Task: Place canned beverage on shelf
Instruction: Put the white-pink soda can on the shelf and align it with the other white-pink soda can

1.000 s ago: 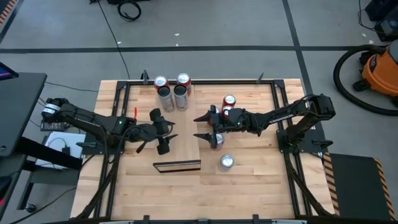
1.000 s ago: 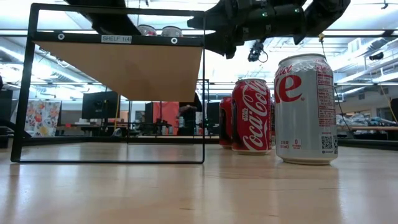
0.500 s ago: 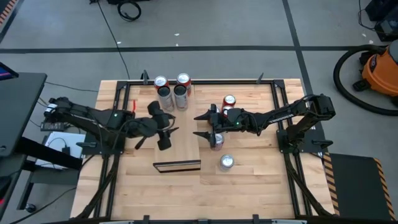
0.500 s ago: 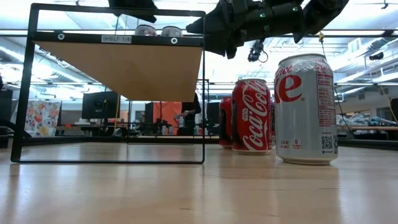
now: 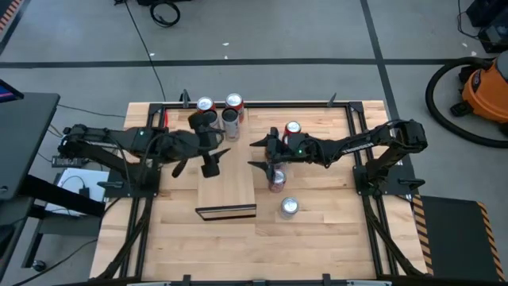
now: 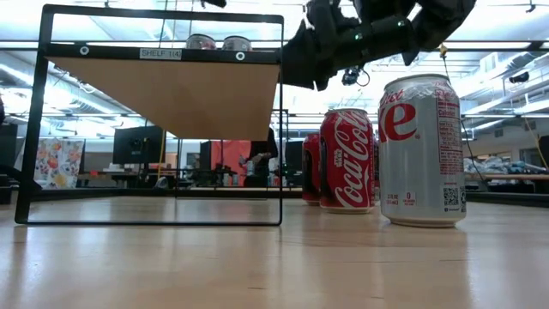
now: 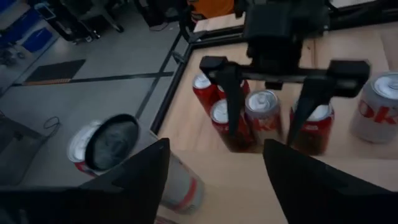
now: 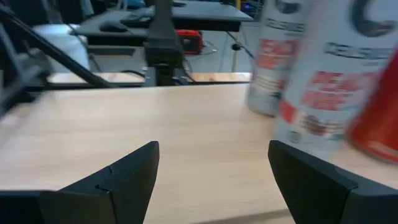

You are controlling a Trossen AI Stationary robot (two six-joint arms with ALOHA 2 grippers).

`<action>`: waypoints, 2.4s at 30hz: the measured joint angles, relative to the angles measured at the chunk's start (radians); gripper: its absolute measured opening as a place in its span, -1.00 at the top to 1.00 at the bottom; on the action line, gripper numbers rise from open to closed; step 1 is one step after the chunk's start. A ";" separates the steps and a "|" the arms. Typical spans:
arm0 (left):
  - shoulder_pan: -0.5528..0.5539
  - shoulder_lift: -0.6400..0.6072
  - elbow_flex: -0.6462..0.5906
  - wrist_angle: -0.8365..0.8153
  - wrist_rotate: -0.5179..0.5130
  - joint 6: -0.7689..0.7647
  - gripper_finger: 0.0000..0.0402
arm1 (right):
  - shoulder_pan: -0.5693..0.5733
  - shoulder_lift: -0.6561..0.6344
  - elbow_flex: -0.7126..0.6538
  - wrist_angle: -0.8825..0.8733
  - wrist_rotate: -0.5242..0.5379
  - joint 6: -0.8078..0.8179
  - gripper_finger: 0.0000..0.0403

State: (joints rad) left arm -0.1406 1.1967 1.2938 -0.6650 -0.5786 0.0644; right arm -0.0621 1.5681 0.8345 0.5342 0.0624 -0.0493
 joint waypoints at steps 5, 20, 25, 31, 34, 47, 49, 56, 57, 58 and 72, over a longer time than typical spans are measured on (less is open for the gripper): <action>0.115 0.002 0.011 -0.005 0.097 0.029 -0.49 | -0.077 -0.022 0.000 -0.023 -0.047 -0.044 -0.55; 0.329 0.018 0.041 0.012 0.240 0.072 -0.50 | -0.184 -0.133 0.000 -0.081 -0.188 -0.159 -0.55; 0.327 0.103 0.168 -0.088 0.254 0.053 -0.50 | -0.195 -0.150 0.050 -0.162 -0.194 -0.164 -0.55; 0.352 0.202 0.312 -0.249 0.260 0.043 -0.50 | -0.199 -0.162 0.086 -0.306 -0.192 -0.190 -0.55; 0.375 0.227 0.344 -0.286 0.300 0.042 -0.50 | -0.201 -0.163 0.086 -0.319 -0.194 -0.190 -0.55; 0.472 0.237 0.346 -0.300 0.466 0.026 -0.50 | -0.193 -0.163 0.086 -0.327 -0.195 -0.190 -0.55; 0.481 0.237 0.346 -0.301 0.469 0.029 -0.50 | -0.191 -0.163 0.086 -0.327 -0.195 -0.190 -0.55; 0.483 0.237 0.346 -0.320 0.471 0.061 -0.56 | -0.189 -0.163 0.086 -0.327 -0.195 -0.189 -0.55; 0.480 0.237 0.346 -0.320 0.471 0.062 -0.57 | -0.189 -0.163 0.086 -0.327 -0.195 -0.187 -0.55; 0.477 0.237 0.346 -0.320 0.471 0.062 -0.58 | -0.188 -0.163 0.086 -0.327 -0.195 -0.182 -0.55; 0.471 0.237 0.346 -0.322 0.477 0.081 -0.79 | -0.126 -0.163 0.086 -0.342 -0.190 -0.130 -0.55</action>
State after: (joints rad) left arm 0.3300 1.4332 1.6394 -0.9869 -0.1014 0.1459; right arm -0.1877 1.4055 0.9207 0.1918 -0.1272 -0.1791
